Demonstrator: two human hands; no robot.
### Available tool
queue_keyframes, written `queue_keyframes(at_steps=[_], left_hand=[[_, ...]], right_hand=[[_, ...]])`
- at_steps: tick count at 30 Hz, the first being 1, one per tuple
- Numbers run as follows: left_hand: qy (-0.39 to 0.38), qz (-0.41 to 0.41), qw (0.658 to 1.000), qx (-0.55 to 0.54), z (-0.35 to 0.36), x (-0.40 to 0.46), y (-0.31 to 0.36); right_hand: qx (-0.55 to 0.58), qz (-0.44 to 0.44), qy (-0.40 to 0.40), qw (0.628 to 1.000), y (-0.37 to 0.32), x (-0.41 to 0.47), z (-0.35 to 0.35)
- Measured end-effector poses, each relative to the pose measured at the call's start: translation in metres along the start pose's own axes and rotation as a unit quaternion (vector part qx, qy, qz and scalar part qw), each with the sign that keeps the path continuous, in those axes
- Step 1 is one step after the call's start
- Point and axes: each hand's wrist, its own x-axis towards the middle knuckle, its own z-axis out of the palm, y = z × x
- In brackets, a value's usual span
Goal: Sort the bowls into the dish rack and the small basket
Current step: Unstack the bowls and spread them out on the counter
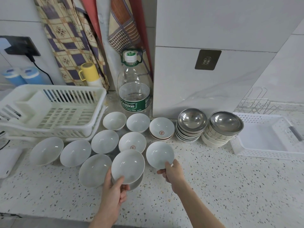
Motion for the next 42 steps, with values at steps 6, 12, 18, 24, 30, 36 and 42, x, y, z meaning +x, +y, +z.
queue_keyframes(at_steps=[6,12,18,24,30,36,42], left_hand=[[0.001,-0.005,1.0,0.01,0.0,0.001,-0.005],[-0.02,0.001,0.998,0.053,-0.002,-0.002,-0.007],[-0.077,0.02,0.983,0.164,0.005,-0.012,-0.003],[-0.139,0.034,0.949,0.28,0.023,-0.016,-0.019],[-0.181,0.061,0.929,0.317,0.034,-0.015,-0.037],[-0.197,0.068,0.902,0.377,0.039,-0.012,-0.041],[-0.228,0.069,0.896,0.374,0.04,-0.008,-0.042]], right_hand=[[0.009,-0.005,-0.004,1.0,-0.002,0.003,0.002],[0.012,-0.017,0.0,1.0,0.004,0.002,0.004],[-0.044,-0.025,0.02,0.999,0.01,-0.022,-0.005],[-0.14,-0.134,-0.024,0.981,0.025,-0.073,-0.034],[-0.243,-0.137,-0.005,0.96,0.043,-0.076,-0.045],[-0.273,-0.128,0.008,0.953,0.04,-0.073,-0.043],[-0.276,-0.124,0.005,0.953,0.039,-0.069,-0.042]])
